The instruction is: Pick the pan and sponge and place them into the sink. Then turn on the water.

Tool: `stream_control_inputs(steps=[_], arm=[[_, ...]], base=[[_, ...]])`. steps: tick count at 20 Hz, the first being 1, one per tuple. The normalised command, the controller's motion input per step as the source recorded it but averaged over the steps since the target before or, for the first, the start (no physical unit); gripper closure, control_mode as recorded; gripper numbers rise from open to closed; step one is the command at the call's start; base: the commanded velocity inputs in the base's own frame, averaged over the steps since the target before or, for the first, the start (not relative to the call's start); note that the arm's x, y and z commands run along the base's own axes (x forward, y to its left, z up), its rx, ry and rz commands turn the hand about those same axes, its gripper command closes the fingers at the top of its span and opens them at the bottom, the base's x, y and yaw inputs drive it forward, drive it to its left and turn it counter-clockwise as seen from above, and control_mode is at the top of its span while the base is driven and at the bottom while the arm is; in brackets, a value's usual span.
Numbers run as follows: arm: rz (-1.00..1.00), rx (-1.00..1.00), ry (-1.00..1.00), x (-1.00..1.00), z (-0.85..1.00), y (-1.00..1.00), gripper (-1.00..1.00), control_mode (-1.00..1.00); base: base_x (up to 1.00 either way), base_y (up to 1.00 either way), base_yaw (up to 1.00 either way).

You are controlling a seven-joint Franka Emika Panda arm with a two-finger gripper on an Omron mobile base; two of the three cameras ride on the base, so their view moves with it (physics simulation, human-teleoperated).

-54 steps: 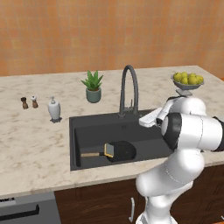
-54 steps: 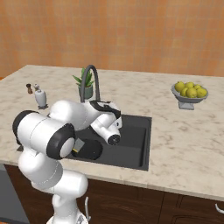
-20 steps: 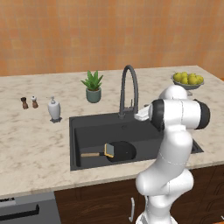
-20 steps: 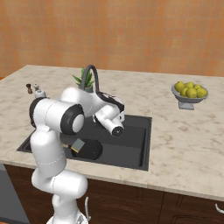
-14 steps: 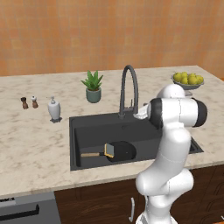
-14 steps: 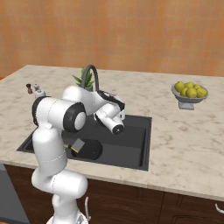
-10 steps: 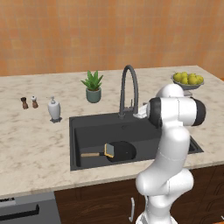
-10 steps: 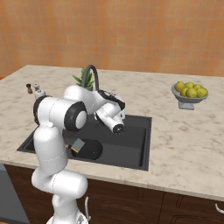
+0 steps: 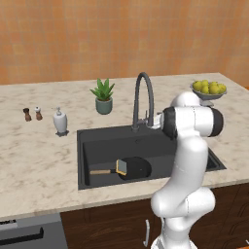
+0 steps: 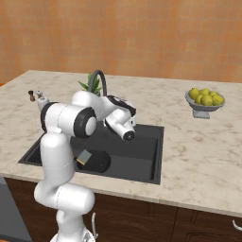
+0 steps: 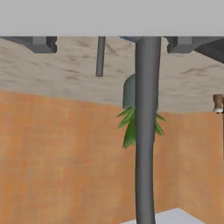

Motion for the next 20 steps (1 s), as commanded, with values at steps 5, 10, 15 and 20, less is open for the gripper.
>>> stream_control_inputs(steps=[5,10,15,20], arm=[[0.0,0.0,0.0,0.23,-0.04,0.0,-1.0,-1.0],[0.0,0.0,0.0,0.19,-0.07,0.0,-1.0,-1.0],[0.0,0.0,0.0,0.15,-0.08,0.0,-1.0,-1.0],[0.0,0.0,0.0,0.18,-0.11,0.0,-1.0,-1.0]], base=[[0.0,0.0,0.0],[0.0,0.0,0.0],[0.0,0.0,0.0],[0.0,0.0,0.0]])
